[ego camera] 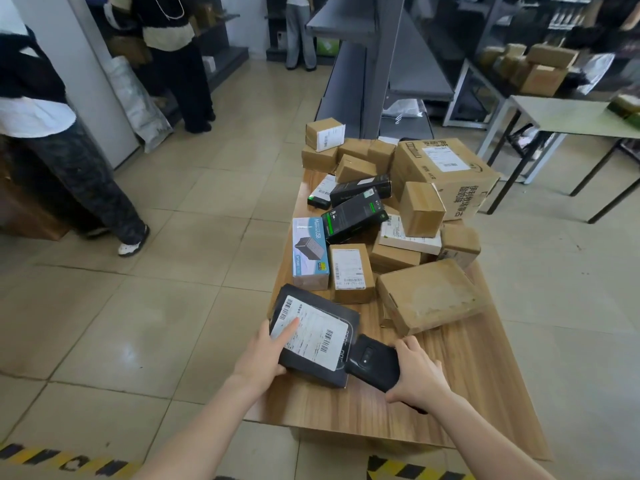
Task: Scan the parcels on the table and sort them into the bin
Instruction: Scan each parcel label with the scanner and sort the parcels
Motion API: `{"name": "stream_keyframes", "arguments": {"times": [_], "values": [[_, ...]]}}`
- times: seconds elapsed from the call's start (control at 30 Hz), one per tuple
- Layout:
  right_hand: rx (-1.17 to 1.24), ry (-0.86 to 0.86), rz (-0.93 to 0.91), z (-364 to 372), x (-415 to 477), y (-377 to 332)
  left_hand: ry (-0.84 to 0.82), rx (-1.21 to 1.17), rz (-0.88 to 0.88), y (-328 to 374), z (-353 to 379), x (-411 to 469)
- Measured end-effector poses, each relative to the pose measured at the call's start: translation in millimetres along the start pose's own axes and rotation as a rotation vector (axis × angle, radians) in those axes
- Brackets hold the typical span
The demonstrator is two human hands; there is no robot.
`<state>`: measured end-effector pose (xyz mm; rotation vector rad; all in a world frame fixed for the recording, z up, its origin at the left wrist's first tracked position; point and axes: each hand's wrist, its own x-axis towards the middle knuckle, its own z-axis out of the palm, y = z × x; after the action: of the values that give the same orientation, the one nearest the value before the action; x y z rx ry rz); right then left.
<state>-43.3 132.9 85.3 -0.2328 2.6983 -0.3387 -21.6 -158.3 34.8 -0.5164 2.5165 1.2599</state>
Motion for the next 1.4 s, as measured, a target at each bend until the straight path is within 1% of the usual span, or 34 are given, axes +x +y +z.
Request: {"name": "stream_keyframes", "arguments": {"times": [0.03,0.13,0.2,0.3,0.33,0.43,0.47,0.63,0.67,0.7,0.73,0.87,0.93,1.0,1.07,1.13,1.23,1.3,1.4], "values": [[-0.013,-0.002,0.001,-1,0,-1,0.008,-0.015,-0.010,3,0,-1],[-0.040,-0.008,0.011,-2,1,-1,0.038,-0.157,-0.040,9,0,-4],[-0.055,-0.006,0.015,-1,0,0,0.035,-0.154,-0.048,9,0,-4],[-0.057,0.002,0.022,-1,-2,2,0.026,-0.077,-0.002,13,0,-10],[-0.055,0.003,0.024,-1,-2,3,0.027,-0.087,0.009,13,0,-11],[-0.036,-0.004,0.031,-1,-3,6,0.035,0.056,0.115,9,0,-12],[-0.027,-0.004,0.030,0,-4,7,0.035,0.059,0.107,7,0,-10],[0.033,0.013,0.033,2,-4,6,0.104,0.256,0.216,0,1,-13],[0.052,0.020,0.040,3,-4,4,0.087,0.229,0.189,-3,0,-12],[0.070,0.024,0.048,4,-3,2,0.031,0.197,0.142,-6,-1,-12],[0.086,0.029,0.054,5,-2,0,-0.001,0.244,0.139,-13,-2,-10],[0.099,0.024,0.064,10,3,-12,0.025,0.439,0.256,-32,-7,-15],[0.091,0.012,0.066,12,8,-21,0.040,0.413,0.274,-44,-11,-15],[0.098,0.009,0.058,13,14,-33,0.037,0.343,0.257,-56,-18,-13],[0.106,0.010,0.037,15,19,-48,0.064,0.286,0.262,-67,-29,-15],[0.117,0.023,0.002,18,26,-64,0.106,0.279,0.247,-80,-41,-20],[0.133,0.040,-0.069,23,36,-93,0.201,0.239,0.174,-97,-63,-36],[0.144,0.014,-0.129,26,44,-114,0.258,0.208,0.117,-107,-78,-49],[0.120,-0.025,-0.238,30,57,-151,0.340,0.076,-0.003,-120,-104,-75]]}}
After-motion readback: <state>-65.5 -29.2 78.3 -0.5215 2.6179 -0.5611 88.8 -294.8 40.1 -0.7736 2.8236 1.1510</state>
